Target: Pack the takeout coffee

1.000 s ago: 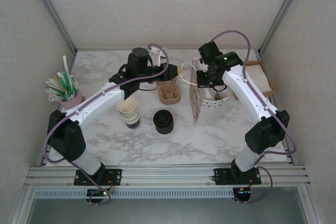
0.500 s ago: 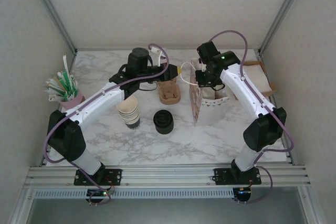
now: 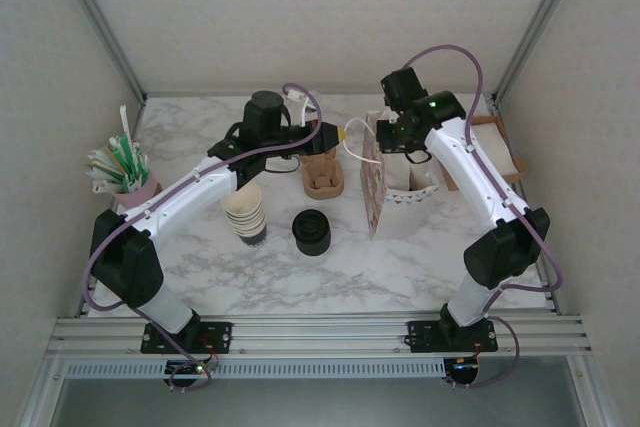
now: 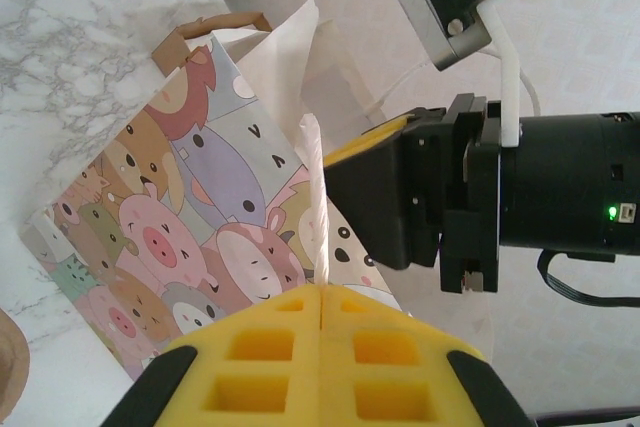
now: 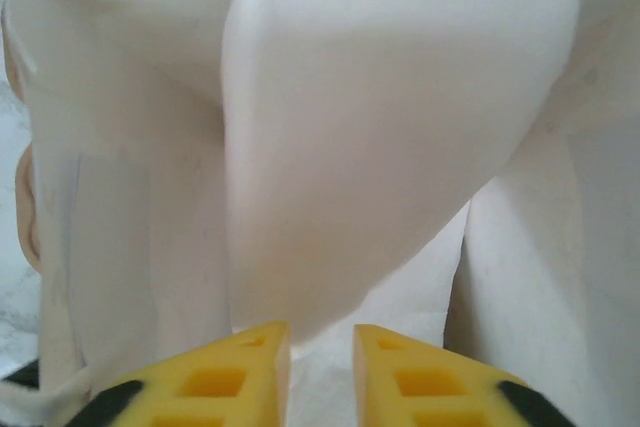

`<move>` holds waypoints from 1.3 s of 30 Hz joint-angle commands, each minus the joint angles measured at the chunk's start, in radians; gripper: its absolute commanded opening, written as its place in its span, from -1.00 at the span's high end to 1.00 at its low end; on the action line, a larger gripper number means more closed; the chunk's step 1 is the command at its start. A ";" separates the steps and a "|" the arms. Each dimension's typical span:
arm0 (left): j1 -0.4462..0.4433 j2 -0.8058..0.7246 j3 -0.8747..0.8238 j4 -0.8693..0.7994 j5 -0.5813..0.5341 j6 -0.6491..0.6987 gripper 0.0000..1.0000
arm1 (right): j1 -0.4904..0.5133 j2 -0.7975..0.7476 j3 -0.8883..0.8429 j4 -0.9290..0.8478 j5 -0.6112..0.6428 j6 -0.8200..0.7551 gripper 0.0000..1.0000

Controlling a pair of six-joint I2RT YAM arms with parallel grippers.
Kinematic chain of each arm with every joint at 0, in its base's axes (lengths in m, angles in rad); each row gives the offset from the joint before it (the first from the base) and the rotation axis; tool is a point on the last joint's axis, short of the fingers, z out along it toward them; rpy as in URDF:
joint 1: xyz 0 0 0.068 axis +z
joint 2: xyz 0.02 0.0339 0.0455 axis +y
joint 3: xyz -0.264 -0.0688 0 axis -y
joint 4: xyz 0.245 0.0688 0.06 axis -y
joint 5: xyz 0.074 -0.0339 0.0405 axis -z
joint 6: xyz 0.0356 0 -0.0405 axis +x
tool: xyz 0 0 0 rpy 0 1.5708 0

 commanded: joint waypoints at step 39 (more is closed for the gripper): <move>-0.004 -0.003 0.031 -0.019 -0.009 0.009 0.78 | -0.029 -0.002 0.046 0.116 0.058 0.009 0.30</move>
